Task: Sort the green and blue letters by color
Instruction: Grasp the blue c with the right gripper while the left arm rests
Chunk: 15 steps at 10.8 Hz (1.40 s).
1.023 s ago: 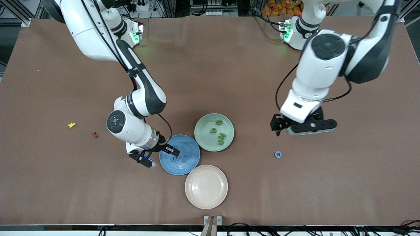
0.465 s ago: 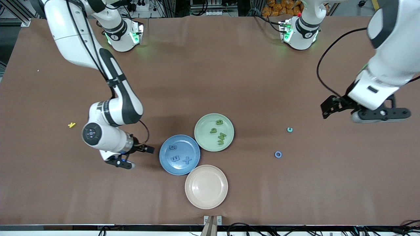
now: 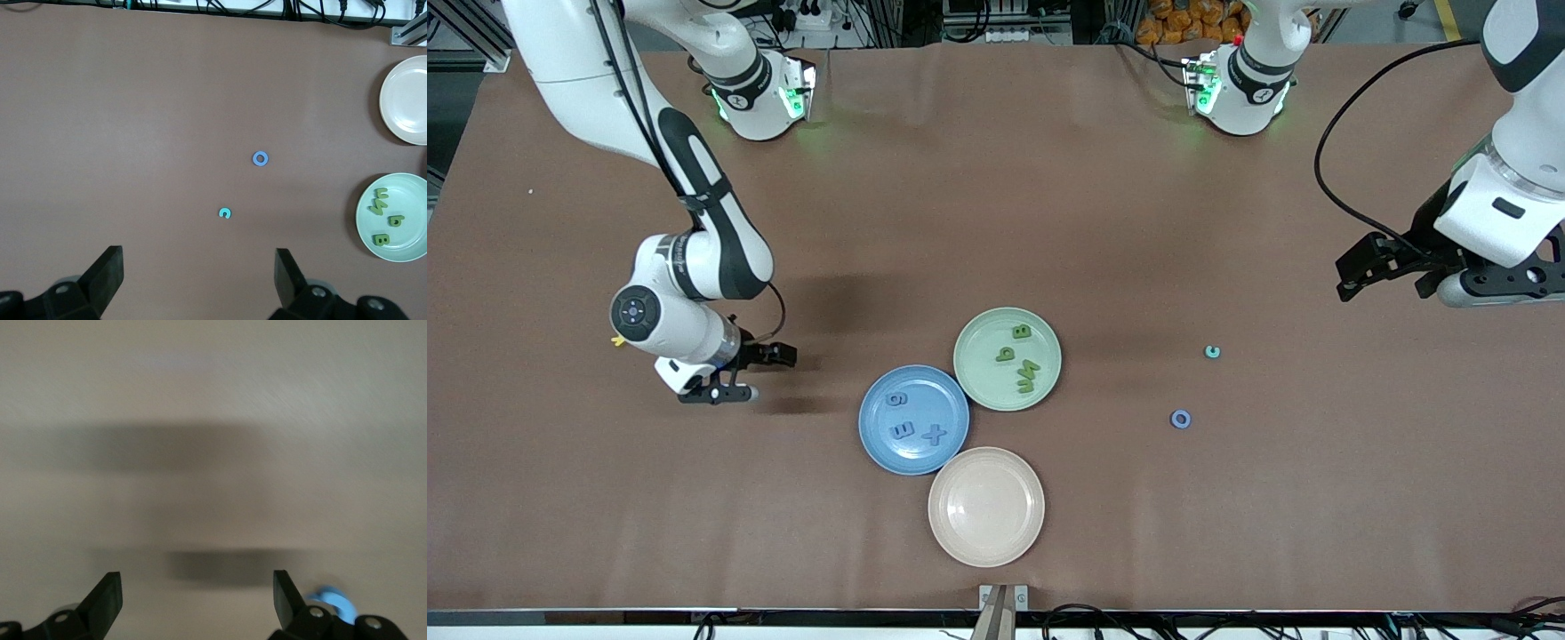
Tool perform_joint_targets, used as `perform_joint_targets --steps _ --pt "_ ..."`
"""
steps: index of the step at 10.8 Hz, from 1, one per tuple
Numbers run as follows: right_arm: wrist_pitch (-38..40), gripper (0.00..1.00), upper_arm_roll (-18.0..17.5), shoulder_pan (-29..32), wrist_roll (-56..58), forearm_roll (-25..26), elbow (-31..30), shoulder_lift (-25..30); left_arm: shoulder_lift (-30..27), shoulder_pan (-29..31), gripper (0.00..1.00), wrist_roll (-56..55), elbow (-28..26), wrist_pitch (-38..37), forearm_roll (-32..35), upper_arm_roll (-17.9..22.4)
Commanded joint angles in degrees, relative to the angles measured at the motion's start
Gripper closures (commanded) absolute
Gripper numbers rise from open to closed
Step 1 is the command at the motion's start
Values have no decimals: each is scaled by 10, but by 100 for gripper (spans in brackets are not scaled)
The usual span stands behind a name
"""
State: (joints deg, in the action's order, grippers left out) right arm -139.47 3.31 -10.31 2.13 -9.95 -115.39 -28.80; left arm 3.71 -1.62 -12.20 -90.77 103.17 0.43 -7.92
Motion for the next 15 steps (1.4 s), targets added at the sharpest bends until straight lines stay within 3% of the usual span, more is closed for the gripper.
perform_joint_targets --steps 1,4,13,14,15 --pt "-54 0 8 40 117 7 -93 32 -11 -1 0 10 -5 -10 -11 2" --pt "-65 0 17 41 183 8 -101 30 -12 0 0 9 -4 -25 -11 3" --pt "-58 0 28 43 213 10 -98 32 -18 -7 0 5 13 -46 -3 2" --pt "-59 25 28 43 213 10 -96 32 -15 -9 0 2 13 -46 -3 2" --pt "-58 83 28 43 213 10 -93 32 -15 -10 0 3 14 -46 -4 2"
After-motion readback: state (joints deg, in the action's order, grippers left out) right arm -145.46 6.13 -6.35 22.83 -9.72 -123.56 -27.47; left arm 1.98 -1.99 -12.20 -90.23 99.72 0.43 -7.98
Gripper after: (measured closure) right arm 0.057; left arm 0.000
